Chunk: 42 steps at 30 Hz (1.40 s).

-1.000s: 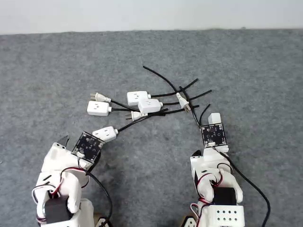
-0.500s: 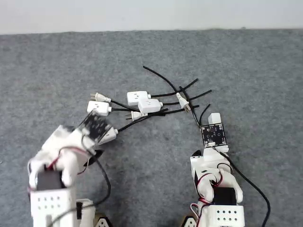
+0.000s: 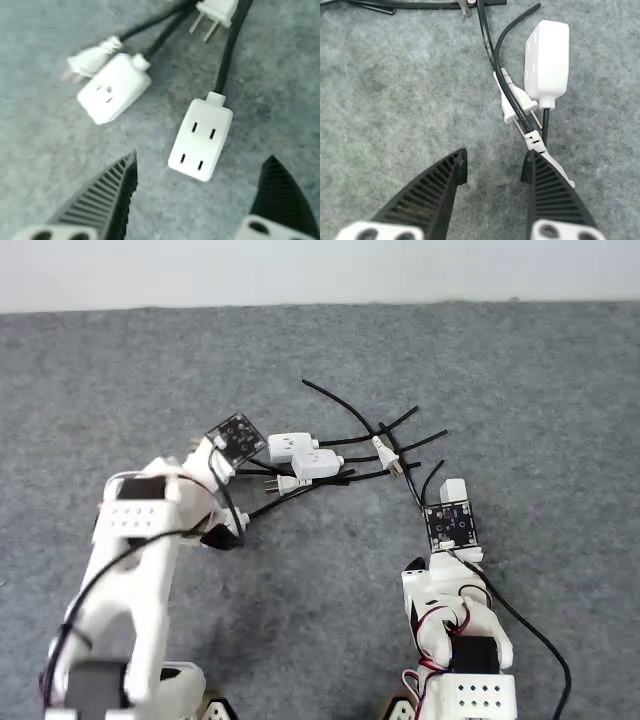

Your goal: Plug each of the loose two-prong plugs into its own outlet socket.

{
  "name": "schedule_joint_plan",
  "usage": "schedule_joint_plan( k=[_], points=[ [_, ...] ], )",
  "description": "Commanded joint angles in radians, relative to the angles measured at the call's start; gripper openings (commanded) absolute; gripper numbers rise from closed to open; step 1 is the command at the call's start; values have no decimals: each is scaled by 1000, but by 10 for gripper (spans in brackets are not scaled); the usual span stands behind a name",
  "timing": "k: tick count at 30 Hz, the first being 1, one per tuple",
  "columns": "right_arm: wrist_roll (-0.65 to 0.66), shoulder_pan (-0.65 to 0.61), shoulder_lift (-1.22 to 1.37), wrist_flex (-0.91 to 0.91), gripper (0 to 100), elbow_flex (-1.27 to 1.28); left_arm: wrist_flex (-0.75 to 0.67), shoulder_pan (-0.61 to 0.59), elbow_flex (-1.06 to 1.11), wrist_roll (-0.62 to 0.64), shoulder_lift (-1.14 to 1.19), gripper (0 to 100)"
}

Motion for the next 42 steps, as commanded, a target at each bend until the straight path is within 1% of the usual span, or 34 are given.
schedule_joint_plan(
  k=[1, 6, 11, 19, 22, 28, 29, 37, 39, 42],
  points=[
    [12, 2, -2, 2, 191, 17, -37, 3, -136, -29, 186, 370],
    [12, 2, -2, 2, 191, 17, -34, 8, -203, -68, 328, 370],
    [12, 2, -2, 2, 191, 17, -37, 3, -259, -84, 413, 370],
    [12, 2, -2, 2, 191, 17, -26, 3, -294, -83, 456, 363],
    [12, 2, -2, 2, 191, 17, 17, 6, -309, -84, 463, 292],
    [12, 2, -2, 2, 191, 17, 34, 9, -308, -84, 463, 58],
    [12, 2, -2, 2, 191, 17, 34, 8, -308, -81, 463, 32],
    [12, 2, -2, 2, 191, 17, 78, 11, -295, -84, 456, 32],
    [12, 2, -2, 2, 191, 17, 107, 11, -303, -84, 451, 22],
    [12, 2, -2, 2, 191, 17, 133, 12, -303, -86, 402, 19]
  ],
)
